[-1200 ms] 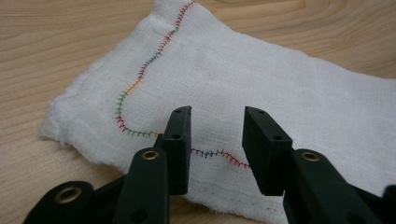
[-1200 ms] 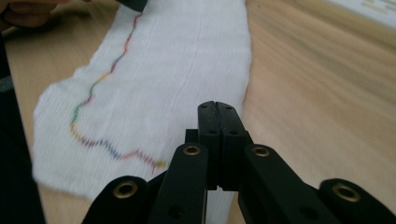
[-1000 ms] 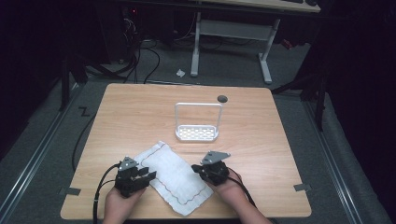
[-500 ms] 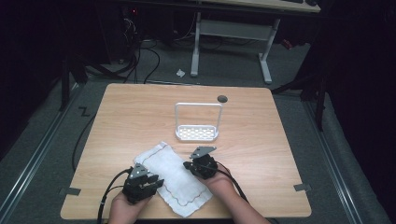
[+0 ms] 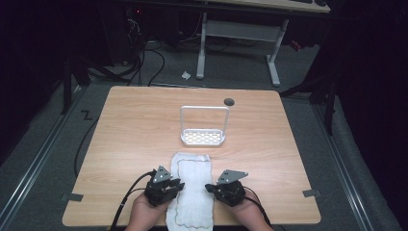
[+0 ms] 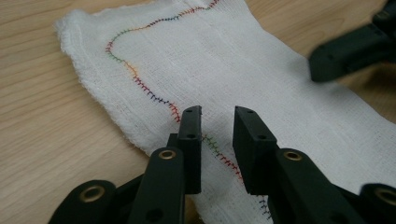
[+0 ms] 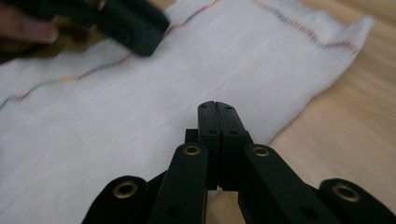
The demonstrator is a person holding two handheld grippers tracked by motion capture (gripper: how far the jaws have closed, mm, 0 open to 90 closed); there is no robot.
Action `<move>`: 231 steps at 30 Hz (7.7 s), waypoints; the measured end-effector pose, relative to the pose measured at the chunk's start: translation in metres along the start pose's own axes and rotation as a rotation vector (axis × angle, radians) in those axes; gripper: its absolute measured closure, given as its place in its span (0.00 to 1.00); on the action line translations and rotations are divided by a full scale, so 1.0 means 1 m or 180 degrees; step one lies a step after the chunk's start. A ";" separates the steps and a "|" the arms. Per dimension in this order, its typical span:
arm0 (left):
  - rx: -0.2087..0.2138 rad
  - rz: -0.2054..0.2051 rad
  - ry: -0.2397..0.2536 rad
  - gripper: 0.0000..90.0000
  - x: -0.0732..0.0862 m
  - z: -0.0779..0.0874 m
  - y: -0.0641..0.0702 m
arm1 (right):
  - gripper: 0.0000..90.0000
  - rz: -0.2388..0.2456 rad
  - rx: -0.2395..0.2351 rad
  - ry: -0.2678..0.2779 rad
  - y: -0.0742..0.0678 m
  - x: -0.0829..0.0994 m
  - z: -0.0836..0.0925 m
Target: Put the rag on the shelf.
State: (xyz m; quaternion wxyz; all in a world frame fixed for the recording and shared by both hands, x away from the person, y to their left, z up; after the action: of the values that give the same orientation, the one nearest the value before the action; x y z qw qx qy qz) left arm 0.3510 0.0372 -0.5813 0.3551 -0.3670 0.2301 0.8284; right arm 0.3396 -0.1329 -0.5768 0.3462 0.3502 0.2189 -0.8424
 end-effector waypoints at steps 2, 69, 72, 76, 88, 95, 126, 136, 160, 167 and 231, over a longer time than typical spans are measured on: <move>0.0061 -0.0064 -0.0017 0.82 0.000 -0.001 0.007 | 0.99 -0.0044 0.0167 0.0031 0.014 -0.008 -0.006; -0.0300 0.0480 0.0138 0.92 -0.040 -0.047 -0.036 | 0.96 -0.0721 0.0850 0.0231 0.052 -0.014 -0.015; -0.0339 0.0435 0.0260 0.93 -0.041 -0.043 -0.034 | 0.96 -0.0742 0.0820 0.0296 0.055 -0.016 -0.013; -0.0332 0.0444 0.0432 0.93 -0.042 -0.038 -0.034 | 0.96 -0.0691 0.0850 0.0370 0.054 -0.018 -0.011; -0.0421 0.0468 0.0867 0.93 -0.064 -0.012 -0.035 | 0.96 -0.0585 0.0932 0.0794 0.045 -0.049 -0.001; -0.0482 0.0387 0.1159 0.93 -0.094 0.012 -0.035 | 0.96 -0.0463 0.1013 0.1151 0.048 -0.077 0.023; -0.0662 -0.0145 0.1982 0.93 -0.217 0.096 -0.008 | 0.96 -0.0183 0.1152 0.2175 0.040 -0.187 0.129; -0.0679 -0.0244 0.2038 0.93 -0.241 0.103 -0.008 | 0.96 -0.0086 0.1189 0.2305 0.042 -0.208 0.152; -0.0964 -0.0287 0.1806 0.94 -0.299 0.078 -0.062 | 0.96 -0.0327 0.1062 0.2204 0.104 -0.258 0.134; -0.1077 -0.0315 0.1723 0.94 -0.307 0.073 -0.078 | 0.96 -0.0300 0.1128 0.2136 0.116 -0.274 0.123; -0.0830 0.0115 0.1227 0.60 -0.280 0.024 -0.126 | 0.70 -0.0374 0.1172 0.1361 0.155 -0.258 0.048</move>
State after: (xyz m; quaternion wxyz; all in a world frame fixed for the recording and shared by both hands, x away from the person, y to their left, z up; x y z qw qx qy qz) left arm 0.5696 0.0164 -0.3656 0.2393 -0.5570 0.1912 0.7720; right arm 0.5655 -0.1545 -0.3729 0.1734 0.5636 0.1502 -0.7935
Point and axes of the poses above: each handheld gripper's, and its own axes: z roughly backward along the jaws, x roughly out of its underside, y roughly to its right, the point moved 7 cm from there along -z, roughly forward along the jaws, and after that the axes turned 4 degrees about -z, right-handed, at the moved point
